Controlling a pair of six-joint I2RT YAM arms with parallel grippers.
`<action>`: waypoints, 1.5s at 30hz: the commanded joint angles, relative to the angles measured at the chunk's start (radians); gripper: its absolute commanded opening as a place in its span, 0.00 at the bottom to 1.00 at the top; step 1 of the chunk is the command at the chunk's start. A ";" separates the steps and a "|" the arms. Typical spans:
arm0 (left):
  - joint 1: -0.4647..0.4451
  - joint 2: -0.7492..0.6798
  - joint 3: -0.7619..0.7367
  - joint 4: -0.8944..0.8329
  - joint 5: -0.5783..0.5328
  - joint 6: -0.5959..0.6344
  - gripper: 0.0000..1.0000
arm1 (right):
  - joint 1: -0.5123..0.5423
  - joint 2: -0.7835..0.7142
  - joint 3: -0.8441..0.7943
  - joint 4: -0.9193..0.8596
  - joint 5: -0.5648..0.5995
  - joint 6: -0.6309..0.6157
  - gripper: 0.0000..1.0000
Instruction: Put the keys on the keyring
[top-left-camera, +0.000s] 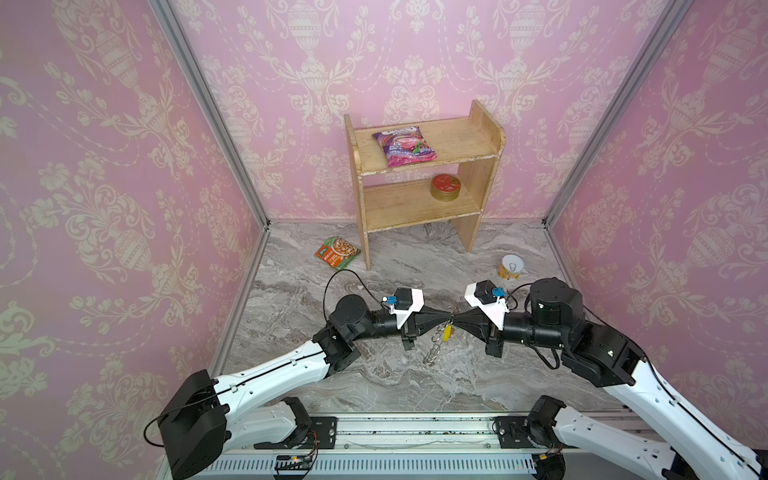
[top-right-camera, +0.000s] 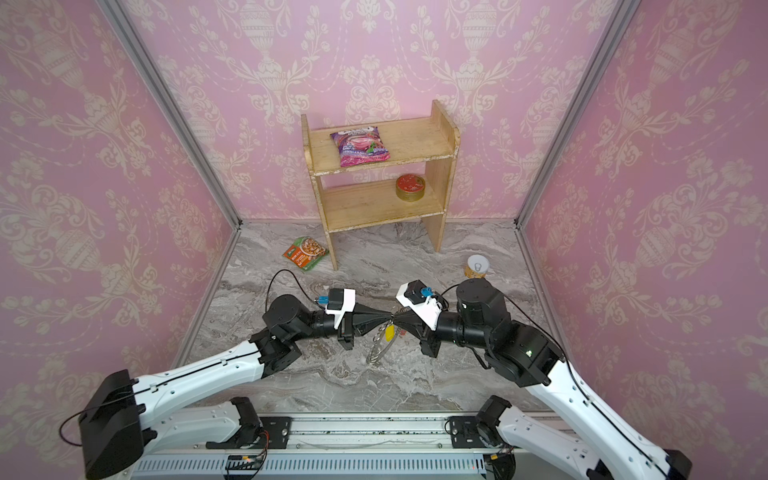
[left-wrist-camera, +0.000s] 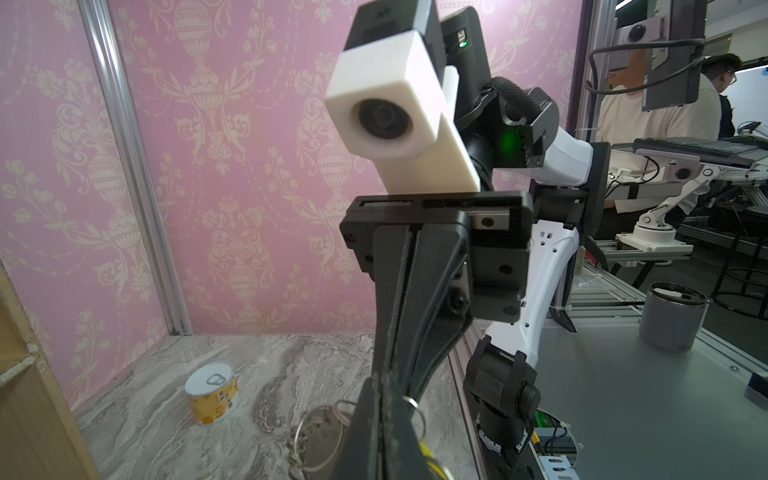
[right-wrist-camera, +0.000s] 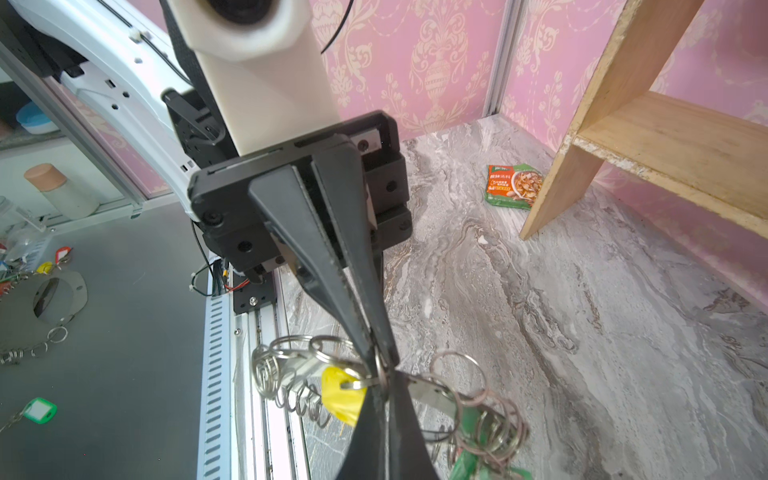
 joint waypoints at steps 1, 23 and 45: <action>-0.003 -0.065 0.028 -0.156 -0.069 0.051 0.22 | -0.002 0.023 0.052 -0.097 0.034 -0.048 0.00; -0.003 -0.083 0.120 -0.605 -0.124 0.164 0.37 | 0.060 0.205 0.145 -0.207 0.046 -0.084 0.00; -0.003 -0.041 0.138 -0.551 -0.025 0.105 0.09 | 0.072 0.209 0.147 -0.198 0.030 -0.085 0.00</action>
